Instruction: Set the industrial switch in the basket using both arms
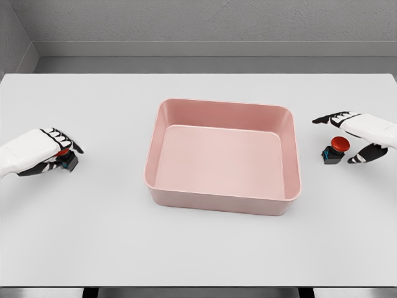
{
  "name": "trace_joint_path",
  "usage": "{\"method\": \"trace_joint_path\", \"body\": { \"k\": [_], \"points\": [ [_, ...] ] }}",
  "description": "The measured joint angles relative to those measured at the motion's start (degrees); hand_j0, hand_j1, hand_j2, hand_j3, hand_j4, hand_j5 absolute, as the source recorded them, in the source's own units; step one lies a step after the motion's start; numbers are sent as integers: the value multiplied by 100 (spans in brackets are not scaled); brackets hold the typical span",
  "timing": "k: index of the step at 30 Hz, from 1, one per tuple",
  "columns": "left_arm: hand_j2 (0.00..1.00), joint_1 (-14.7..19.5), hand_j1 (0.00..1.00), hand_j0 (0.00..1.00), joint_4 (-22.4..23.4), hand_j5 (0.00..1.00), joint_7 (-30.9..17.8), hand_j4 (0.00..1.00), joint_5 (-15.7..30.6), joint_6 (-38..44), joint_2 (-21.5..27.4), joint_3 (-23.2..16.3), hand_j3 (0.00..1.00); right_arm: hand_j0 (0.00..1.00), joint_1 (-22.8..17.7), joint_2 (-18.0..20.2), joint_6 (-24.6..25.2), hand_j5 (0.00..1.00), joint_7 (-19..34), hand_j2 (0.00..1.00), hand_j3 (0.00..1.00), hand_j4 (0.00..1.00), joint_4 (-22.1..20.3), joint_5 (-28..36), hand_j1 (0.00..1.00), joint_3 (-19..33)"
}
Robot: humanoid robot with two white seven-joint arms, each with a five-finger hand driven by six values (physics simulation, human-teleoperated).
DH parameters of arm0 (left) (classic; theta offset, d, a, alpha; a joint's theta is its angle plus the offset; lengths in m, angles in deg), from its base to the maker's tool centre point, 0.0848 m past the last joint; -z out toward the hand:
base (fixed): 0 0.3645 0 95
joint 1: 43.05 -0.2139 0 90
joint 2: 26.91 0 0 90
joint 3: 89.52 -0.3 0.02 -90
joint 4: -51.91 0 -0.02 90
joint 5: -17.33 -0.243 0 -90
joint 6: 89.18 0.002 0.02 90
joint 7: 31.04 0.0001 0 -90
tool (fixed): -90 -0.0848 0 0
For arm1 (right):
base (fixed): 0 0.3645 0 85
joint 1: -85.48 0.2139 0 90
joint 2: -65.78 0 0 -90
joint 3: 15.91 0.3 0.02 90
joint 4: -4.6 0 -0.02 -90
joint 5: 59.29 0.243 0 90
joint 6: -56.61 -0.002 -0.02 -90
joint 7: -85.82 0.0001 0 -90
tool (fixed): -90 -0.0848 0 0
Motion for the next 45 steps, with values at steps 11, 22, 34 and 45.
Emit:
{"method": "trace_joint_path", "body": {
  "k": [11,22,34,45],
  "points": [
    [43,-9,43,43,-738,43,-32,43,80,-1,58,54,43,91,0,-120,10,91,-2,91,91,91,109,-18,91,-55],
    [41,237,41,41,-1272,41,-36,41,215,-1,150,68,41,83,35,-152,-22,83,5,83,83,83,113,-108,83,-110],
    [41,598,41,41,-1569,41,-48,41,278,-2,114,20,41,70,62,-145,-63,70,76,70,70,70,129,-132,70,-113],
    [41,1072,41,41,-1682,41,-66,41,321,-2,8,-247,41,59,123,-145,-90,59,140,59,59,59,165,-134,59,-110]
  ]
}}
